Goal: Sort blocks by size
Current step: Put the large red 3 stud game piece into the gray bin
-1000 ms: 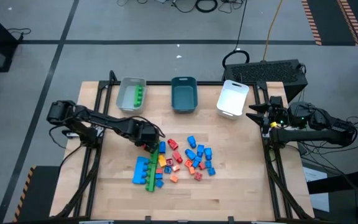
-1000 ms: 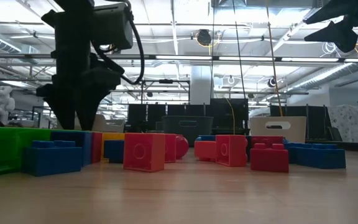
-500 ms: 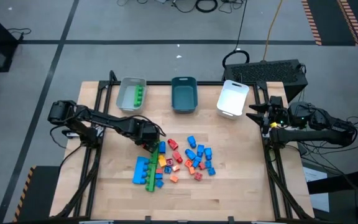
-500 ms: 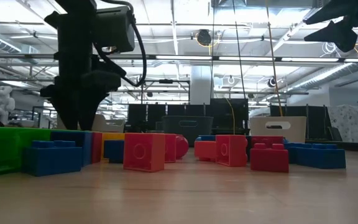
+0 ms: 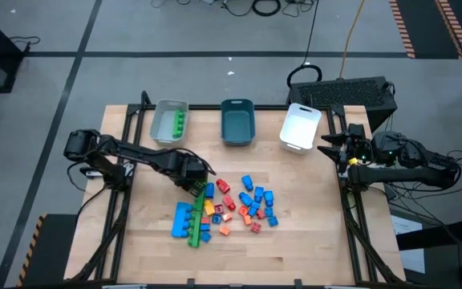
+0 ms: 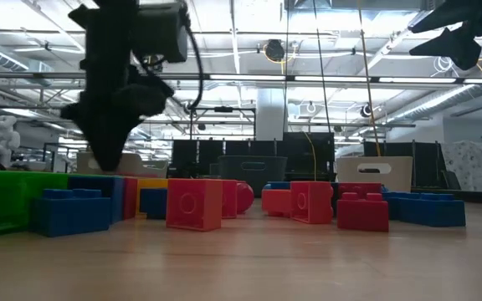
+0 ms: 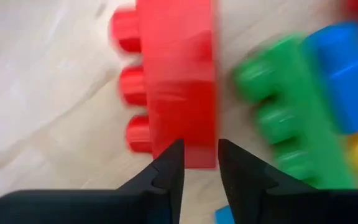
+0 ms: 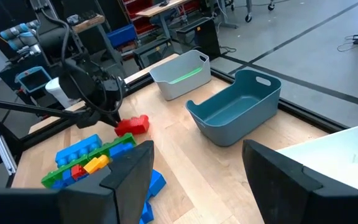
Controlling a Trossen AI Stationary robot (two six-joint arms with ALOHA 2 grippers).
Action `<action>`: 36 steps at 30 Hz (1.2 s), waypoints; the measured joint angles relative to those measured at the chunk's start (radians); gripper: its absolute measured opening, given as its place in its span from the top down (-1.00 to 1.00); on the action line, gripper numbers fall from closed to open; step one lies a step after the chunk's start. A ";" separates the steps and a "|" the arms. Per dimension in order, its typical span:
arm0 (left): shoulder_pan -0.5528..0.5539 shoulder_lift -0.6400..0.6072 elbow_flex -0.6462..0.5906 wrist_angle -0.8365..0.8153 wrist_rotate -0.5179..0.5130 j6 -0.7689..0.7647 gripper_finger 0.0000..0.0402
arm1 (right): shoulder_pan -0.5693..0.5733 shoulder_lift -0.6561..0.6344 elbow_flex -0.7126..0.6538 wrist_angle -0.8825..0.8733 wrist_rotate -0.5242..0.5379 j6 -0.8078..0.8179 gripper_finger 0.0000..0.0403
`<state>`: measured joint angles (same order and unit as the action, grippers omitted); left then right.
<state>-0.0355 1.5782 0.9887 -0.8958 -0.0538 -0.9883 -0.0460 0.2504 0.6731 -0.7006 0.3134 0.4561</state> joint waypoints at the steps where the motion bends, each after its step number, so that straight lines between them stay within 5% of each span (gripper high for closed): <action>1: 0.003 -0.001 0.007 -0.010 -0.002 0.001 0.53 | 0.000 0.000 0.000 0.000 0.000 0.000 -0.18; 12: 0.017 0.001 0.038 -0.017 0.042 0.036 0.56 | 0.000 0.000 0.000 0.000 0.000 0.003 -0.18; 25: 0.024 0.004 0.040 -0.054 0.070 0.083 -0.28 | 0.000 0.000 0.000 0.000 0.000 0.000 -0.18; 36: 0.036 0.090 0.019 -0.054 0.058 0.088 -0.69 | 0.000 0.000 0.000 0.000 0.000 0.003 -0.18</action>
<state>0.0006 1.6685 1.0077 -0.9502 0.0039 -0.8999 -0.0460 0.2501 0.6731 -0.7006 0.3130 0.4595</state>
